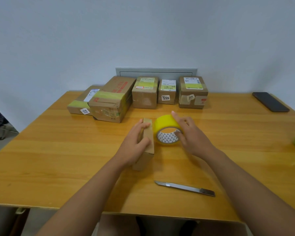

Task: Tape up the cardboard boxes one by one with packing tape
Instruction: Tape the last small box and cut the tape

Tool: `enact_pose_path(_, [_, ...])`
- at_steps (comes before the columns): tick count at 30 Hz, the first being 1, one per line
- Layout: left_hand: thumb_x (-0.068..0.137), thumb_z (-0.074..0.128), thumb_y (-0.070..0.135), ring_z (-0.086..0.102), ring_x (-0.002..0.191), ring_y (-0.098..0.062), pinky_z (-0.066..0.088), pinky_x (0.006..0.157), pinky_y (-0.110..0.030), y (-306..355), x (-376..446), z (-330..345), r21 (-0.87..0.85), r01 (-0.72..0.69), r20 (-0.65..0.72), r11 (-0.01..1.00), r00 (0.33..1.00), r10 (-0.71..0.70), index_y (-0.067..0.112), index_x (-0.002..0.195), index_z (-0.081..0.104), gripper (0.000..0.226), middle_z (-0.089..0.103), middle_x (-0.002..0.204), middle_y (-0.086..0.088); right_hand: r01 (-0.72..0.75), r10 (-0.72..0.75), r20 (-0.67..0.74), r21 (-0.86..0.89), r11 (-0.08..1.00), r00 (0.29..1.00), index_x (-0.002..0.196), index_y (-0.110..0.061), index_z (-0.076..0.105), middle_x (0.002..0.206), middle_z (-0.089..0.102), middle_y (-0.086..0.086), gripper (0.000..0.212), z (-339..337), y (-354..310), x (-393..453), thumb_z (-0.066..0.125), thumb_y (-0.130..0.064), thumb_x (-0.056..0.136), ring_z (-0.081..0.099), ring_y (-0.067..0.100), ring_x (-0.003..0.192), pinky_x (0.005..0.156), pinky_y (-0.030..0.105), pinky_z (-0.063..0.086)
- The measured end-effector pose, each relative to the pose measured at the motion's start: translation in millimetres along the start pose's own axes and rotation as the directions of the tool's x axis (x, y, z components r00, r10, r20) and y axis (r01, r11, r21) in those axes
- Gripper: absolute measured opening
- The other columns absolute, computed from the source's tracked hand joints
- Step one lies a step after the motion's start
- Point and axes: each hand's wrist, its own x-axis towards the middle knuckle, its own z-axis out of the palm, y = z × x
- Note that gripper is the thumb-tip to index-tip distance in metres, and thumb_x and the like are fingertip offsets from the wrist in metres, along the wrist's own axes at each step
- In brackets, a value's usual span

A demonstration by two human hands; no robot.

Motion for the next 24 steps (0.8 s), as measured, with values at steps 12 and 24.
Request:
enact_pose_path(12, [0.093, 0.061, 0.018, 0.035, 0.141, -0.017, 0.038, 0.108, -0.032, 26.3, -17.0, -24.5, 0.261, -0.027, 0.141, 0.965, 0.99, -0.011, 0.034, 0.156, 0.018, 0.078, 0.027, 0.159, 0.007, 0.059, -0.04, -0.188, 0.1, 0.993, 0.981, 0.153, -0.029, 0.023, 0.119, 0.044, -0.009, 0.07, -20.7, -20.9, -28.9, 0.062, -0.03, 0.095, 0.041, 0.006, 0.104, 0.083, 0.025, 0.038])
enact_pose_path(24, [0.085, 0.055, 0.019, 0.023, 0.14, 0.013, 0.031, 0.104, -0.005, 31.3, -90.7, 5.6, 0.102, -0.228, -0.184, 0.968, 0.952, 0.243, 0.03, 0.151, 0.033, 0.071, 0.023, 0.159, 0.021, 0.104, 0.007, -0.415, 0.245, 0.964, 0.91, 0.142, -0.024, 0.037, 0.128, 0.042, -0.015, 0.069, -22.8, -60.9, -113.2, 0.07, -0.036, 0.082, 0.048, 0.006, 0.117, 0.087, 0.02, 0.049])
